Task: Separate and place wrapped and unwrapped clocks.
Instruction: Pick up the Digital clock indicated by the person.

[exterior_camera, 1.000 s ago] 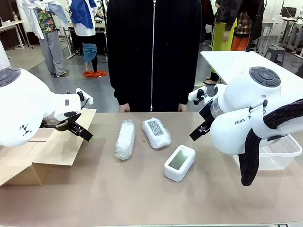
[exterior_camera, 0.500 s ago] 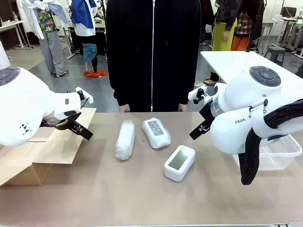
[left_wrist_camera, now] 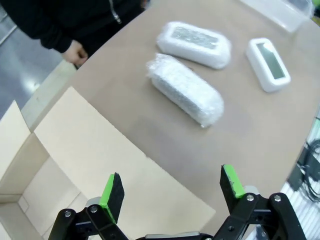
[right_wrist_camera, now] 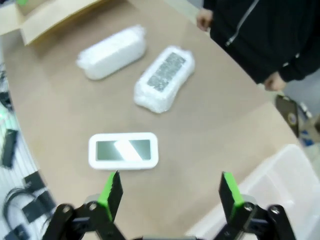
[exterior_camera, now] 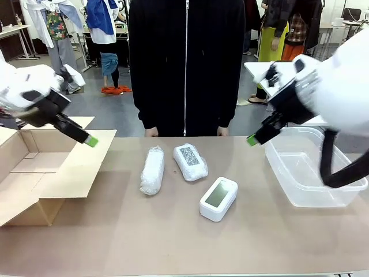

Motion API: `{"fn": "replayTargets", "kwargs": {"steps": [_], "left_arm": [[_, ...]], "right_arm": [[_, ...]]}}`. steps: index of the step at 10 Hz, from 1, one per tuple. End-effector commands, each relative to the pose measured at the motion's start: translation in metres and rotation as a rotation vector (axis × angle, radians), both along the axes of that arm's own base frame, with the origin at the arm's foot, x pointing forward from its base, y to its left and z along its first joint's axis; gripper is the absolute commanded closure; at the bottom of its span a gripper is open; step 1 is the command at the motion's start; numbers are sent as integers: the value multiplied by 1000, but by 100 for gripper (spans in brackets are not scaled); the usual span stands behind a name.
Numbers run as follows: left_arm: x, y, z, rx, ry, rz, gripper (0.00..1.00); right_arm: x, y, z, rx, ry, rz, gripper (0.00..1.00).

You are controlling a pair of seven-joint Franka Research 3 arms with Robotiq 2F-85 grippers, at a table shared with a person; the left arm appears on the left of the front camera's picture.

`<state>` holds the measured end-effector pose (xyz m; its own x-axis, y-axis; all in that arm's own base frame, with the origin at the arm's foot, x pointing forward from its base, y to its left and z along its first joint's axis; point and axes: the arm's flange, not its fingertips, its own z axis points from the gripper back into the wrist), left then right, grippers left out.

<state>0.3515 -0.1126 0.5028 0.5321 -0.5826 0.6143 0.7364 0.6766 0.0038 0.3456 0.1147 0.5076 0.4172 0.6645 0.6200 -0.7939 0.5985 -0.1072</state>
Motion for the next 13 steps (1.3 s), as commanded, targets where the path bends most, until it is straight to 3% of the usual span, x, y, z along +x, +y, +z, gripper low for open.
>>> {"fn": "replayTargets", "kwargs": {"steps": [1,5,10,13], "left_arm": [[-73,37,-31,-32,-32,-85,0],[-116,54,-43,-39,-52,-92,0],[-115,59,-46,-48,-49,-86,0],[-119,65,-44,-55,-97,-94,0]], "right_arm": [[-55,-44,-12,50,-17,96,0],[-91,-68,-18,92,-64,159,0],[-89,-76,-26,113,-64,168,0],[-89,-76,-27,114,-81,195,0]]}}
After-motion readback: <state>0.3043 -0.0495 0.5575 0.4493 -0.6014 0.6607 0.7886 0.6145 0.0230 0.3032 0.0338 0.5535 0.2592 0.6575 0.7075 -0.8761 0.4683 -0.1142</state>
